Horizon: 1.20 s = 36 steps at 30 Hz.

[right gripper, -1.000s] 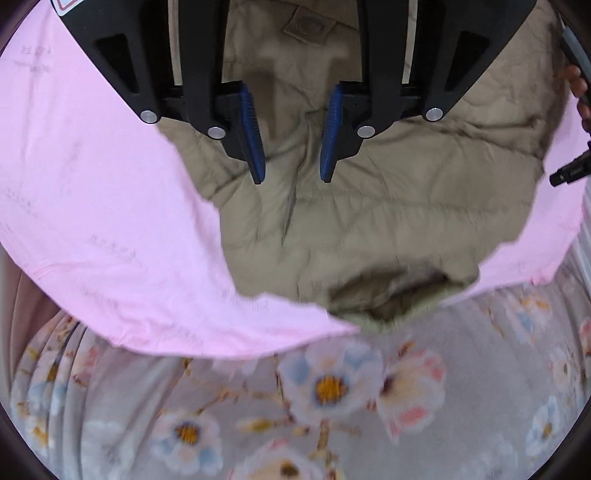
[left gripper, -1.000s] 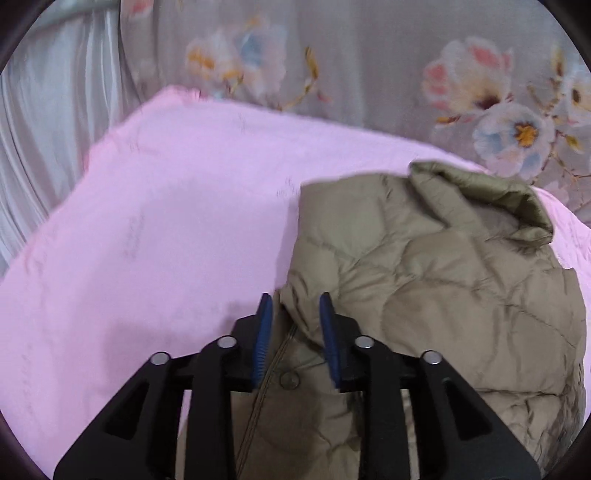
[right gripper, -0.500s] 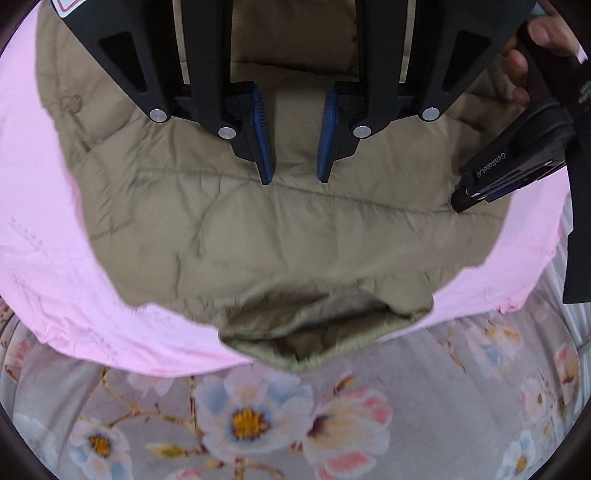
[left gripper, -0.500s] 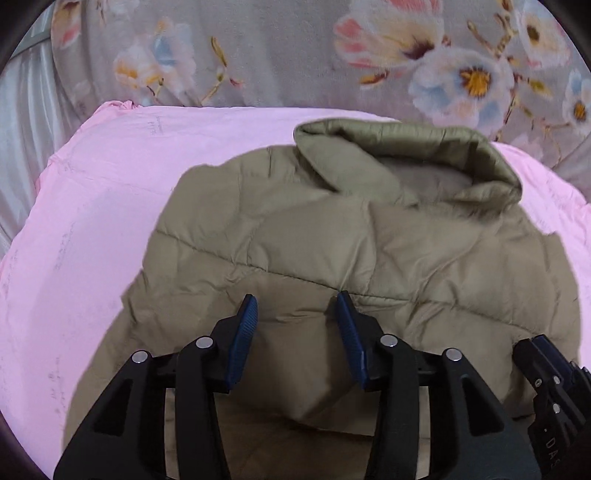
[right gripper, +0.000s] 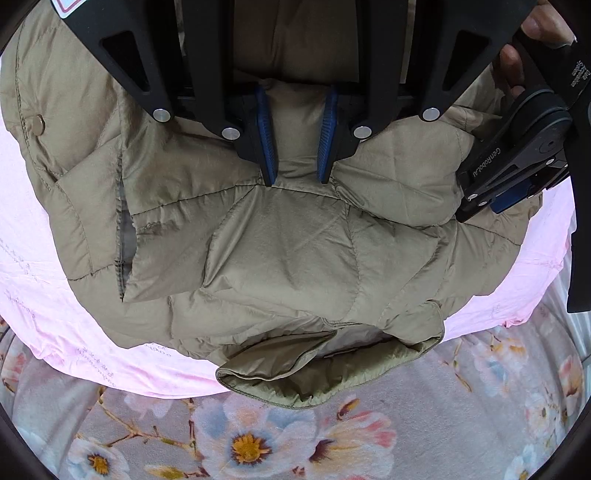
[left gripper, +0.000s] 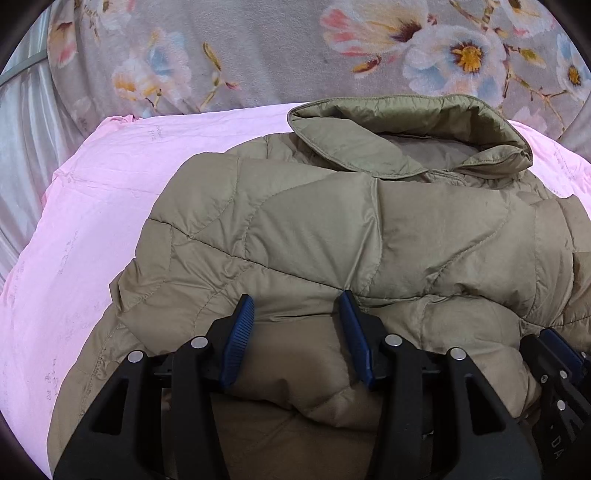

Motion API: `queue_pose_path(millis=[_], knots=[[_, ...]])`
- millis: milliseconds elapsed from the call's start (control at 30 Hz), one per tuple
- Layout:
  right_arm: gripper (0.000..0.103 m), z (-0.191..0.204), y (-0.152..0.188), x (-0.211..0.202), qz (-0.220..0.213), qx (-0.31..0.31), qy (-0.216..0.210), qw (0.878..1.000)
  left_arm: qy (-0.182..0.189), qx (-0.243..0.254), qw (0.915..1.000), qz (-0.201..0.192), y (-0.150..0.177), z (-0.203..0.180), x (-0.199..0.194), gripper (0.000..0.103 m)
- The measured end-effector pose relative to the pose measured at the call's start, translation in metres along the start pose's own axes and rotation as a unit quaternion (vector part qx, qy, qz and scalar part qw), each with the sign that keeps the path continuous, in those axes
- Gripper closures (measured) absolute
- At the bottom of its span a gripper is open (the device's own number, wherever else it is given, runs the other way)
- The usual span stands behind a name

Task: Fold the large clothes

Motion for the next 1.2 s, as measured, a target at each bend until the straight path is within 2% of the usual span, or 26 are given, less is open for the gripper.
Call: queue_pose_path(millis=[767,933,967,1067,1133,1200], knots=[[0.082,-0.001,0.0,0.001,-0.001,0.007,-0.001,1.0,-0.018,0.024,0.9995,0.01,0.002,-0.002,0.001,0.055],[0.078,-0.004,-0.002,-0.003,0.0,0.026,-0.023,0.999,0.027,-0.009,0.9995,0.012,-0.001,0.007,-0.006,0.046],[0.074,-0.006,-0.004,-0.008,0.005,0.034,-0.029,0.999,0.036,-0.009,0.9992,0.014,-0.002,0.007,-0.009,0.042],[0.073,-0.01,-0.019,-0.026,-0.007,0.043,-0.039,0.998,0.064,-0.018,0.9976,0.019,-0.013,0.011,-0.023,0.032],[0.069,-0.015,-0.034,-0.034,-0.015,0.066,-0.056,0.996,0.096,-0.056,0.9936,0.021,-0.029,0.014,-0.03,0.031],[0.063,-0.025,-0.055,-0.035,-0.015,0.122,-0.087,0.989,0.125,-0.108,0.9858,0.031,-0.049,0.017,-0.029,0.026]])
Point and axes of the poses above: each gripper's, at about its wrist camera, not at the fingertips, and x roughly the way its jaws point, z to its left, y to its underside, the point moved 7 cm from there along x, roughly the way its jaws point, and after that the axes turned 10 degrees about -z, right-handed, at the moved point
